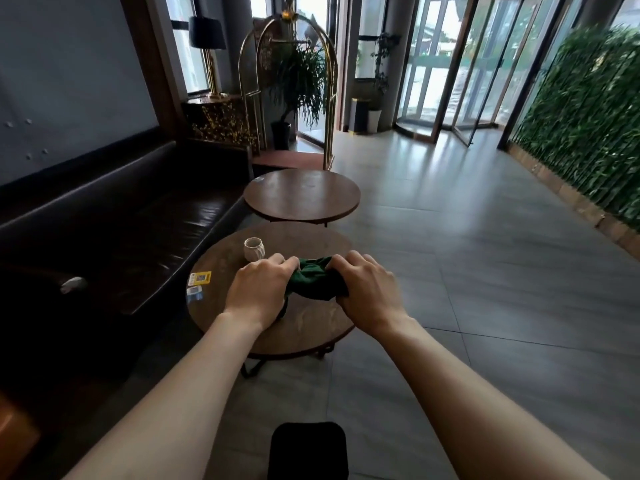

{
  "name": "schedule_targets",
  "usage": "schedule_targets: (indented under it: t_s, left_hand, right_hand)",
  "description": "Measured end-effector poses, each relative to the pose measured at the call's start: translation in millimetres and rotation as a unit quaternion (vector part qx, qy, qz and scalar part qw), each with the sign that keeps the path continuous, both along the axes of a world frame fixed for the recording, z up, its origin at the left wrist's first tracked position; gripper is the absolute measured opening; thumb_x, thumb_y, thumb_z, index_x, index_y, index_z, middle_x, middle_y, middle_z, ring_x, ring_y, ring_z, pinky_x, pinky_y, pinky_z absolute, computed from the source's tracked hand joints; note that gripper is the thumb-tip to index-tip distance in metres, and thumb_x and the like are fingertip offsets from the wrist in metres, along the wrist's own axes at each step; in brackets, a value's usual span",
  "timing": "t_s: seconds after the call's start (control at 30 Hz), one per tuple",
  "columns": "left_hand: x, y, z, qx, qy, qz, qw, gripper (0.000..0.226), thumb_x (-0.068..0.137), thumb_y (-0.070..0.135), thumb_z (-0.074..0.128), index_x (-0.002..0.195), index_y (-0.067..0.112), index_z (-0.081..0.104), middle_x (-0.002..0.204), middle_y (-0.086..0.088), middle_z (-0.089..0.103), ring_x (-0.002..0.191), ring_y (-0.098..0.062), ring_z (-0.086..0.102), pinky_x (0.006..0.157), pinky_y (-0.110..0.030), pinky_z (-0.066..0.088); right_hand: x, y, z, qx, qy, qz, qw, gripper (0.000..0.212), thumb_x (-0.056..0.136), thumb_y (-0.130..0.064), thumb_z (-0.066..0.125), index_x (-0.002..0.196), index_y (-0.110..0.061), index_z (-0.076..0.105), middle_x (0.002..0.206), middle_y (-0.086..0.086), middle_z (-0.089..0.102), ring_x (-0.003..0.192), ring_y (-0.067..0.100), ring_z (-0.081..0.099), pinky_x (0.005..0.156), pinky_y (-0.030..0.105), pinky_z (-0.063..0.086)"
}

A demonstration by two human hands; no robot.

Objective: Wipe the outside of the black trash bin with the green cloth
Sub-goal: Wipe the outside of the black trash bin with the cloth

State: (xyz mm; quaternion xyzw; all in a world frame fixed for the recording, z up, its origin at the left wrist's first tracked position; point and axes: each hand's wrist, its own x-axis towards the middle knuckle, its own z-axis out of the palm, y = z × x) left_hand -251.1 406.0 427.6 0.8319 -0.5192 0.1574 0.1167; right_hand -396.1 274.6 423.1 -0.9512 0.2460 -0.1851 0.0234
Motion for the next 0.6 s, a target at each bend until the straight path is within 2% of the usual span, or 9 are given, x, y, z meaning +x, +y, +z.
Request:
schedule_targets:
  t_s: [0.17, 0.33, 0.47, 0.6]
  left_hand:
    - [12.0, 16.8, -5.5, -0.005, 0.016, -0.013, 1.000, 0.038, 0.086, 0.010, 0.065, 0.119, 0.028, 0.059, 0.102, 0.001, 0.065, 0.090, -0.033, 0.069, 0.068, -0.040, 0.050]
    - [25.3, 32.9, -14.7, -0.008, 0.024, -0.024, 0.999, 0.040, 0.086, 0.004, 0.058, 0.121, 0.026, 0.058, 0.102, -0.001, 0.064, 0.093, -0.034, 0.068, 0.065, -0.036, 0.039]
    - [35.0, 42.8, -22.7, -0.011, 0.030, -0.030, 0.999, 0.040, 0.087, 0.003, 0.057, 0.121, 0.025, 0.057, 0.102, -0.002, 0.064, 0.092, -0.035, 0.067, 0.065, -0.038, 0.043]
    - [42.1, 50.1, -30.5, -0.015, 0.032, -0.030, 0.999, 0.040, 0.087, 0.002, 0.056, 0.122, 0.024, 0.058, 0.104, -0.002, 0.064, 0.092, -0.035, 0.067, 0.067, -0.039, 0.046]
  right_hand:
    - [6.5, 22.1, -1.8, -0.004, 0.015, -0.019, 1.000, 0.044, 0.091, -0.024, 0.069, 0.132, -0.027, 0.055, 0.118, 0.001, 0.059, 0.109, 0.026, 0.058, 0.076, 0.041, 0.055]
    - [16.1, 43.4, -7.0, -0.007, 0.021, -0.031, 0.999, 0.045, 0.090, -0.023, 0.072, 0.132, -0.026, 0.055, 0.119, 0.001, 0.060, 0.109, 0.025, 0.058, 0.077, 0.043, 0.055]
    - [23.8, 55.4, -15.3, -0.015, 0.016, -0.037, 0.999, 0.047, 0.088, -0.020, 0.073, 0.132, -0.025, 0.057, 0.120, 0.001, 0.061, 0.110, 0.026, 0.057, 0.075, 0.039, 0.051]
    - [31.3, 60.7, -21.9, -0.012, 0.017, -0.028, 0.999, 0.047, 0.090, -0.022, 0.072, 0.133, -0.025, 0.055, 0.122, 0.001, 0.061, 0.111, 0.025, 0.057, 0.078, 0.041, 0.055]
